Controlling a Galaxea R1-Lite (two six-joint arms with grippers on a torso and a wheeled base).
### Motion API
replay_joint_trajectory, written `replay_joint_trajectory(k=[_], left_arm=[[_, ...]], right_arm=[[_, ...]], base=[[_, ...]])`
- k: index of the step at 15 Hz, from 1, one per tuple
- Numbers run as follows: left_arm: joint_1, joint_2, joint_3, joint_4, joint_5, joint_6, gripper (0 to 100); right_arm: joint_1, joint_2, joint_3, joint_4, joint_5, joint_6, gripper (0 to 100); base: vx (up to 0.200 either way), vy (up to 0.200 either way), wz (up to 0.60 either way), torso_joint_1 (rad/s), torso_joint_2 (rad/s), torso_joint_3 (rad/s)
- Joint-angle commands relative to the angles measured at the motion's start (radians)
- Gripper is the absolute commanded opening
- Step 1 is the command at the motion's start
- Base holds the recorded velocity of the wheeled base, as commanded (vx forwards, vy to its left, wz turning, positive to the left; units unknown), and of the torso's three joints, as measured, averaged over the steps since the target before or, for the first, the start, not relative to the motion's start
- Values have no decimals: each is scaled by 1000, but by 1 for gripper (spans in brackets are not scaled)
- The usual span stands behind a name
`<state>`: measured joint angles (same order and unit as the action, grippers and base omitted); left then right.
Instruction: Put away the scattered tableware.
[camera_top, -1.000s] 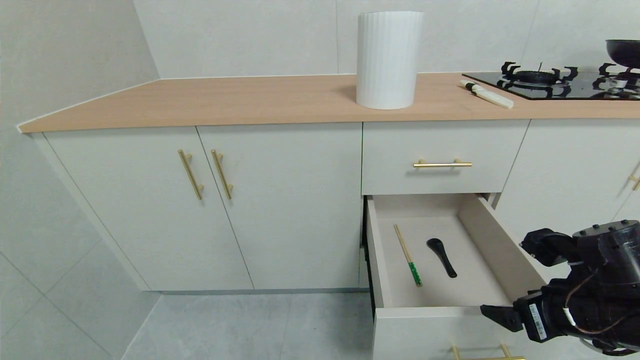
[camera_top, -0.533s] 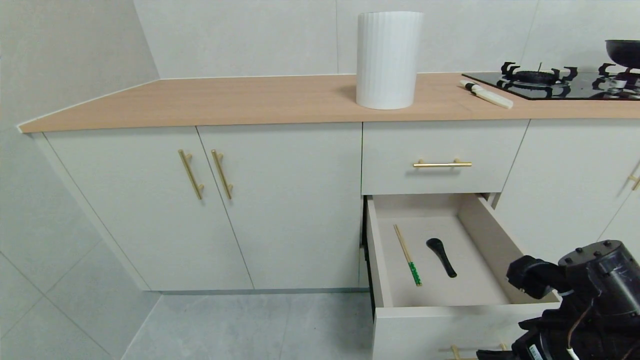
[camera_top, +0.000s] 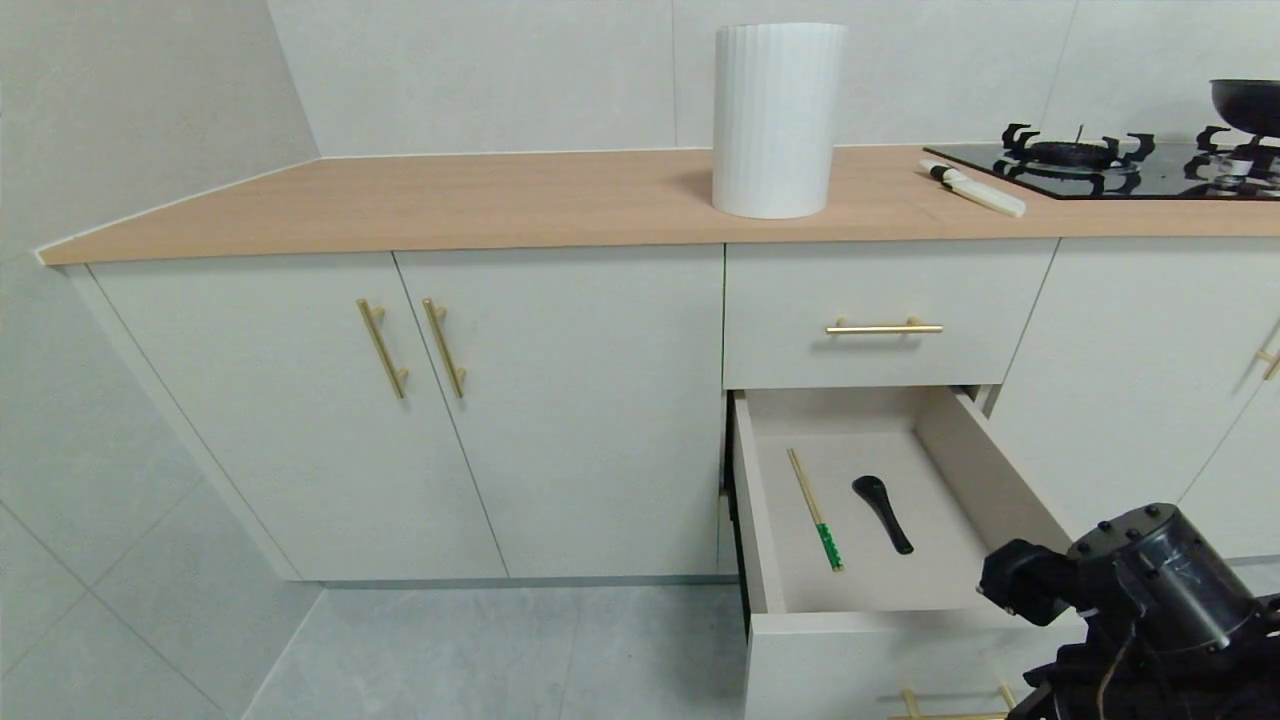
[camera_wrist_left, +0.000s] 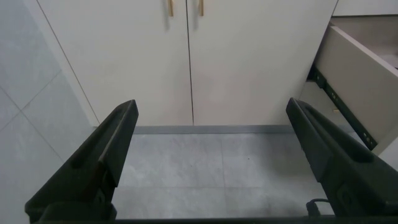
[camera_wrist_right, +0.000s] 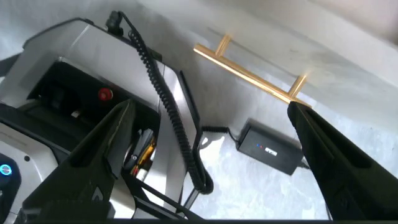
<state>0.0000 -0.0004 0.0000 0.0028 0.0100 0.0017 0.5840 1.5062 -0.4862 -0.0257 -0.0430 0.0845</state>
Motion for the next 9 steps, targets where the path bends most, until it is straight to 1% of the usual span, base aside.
replay_joint_trajectory(k=[1,3,5,6,9], left_arm=[[2,0,0,0,1,0,100],[0,0,0,0,1,0,100],[0,0,0,0,1,0,100],[0,0,0,0,1,0,100],[2,0,0,0,1,0,100]], right_arm=[[-9,34,-6,0,-2,5,100],[-16,48,-15,-2,-5,31,100],[-27,80,-46,1,-29,86,100],[-30,108,-61,1,-66,113,100],[-32,135,-74,-5,-92,139,100]], base=[[0,0,0,0,0,0],[0,0,0,0,0,0],[0,0,0,0,0,0],[0,0,0,0,0,0],[0,0,0,0,0,0]])
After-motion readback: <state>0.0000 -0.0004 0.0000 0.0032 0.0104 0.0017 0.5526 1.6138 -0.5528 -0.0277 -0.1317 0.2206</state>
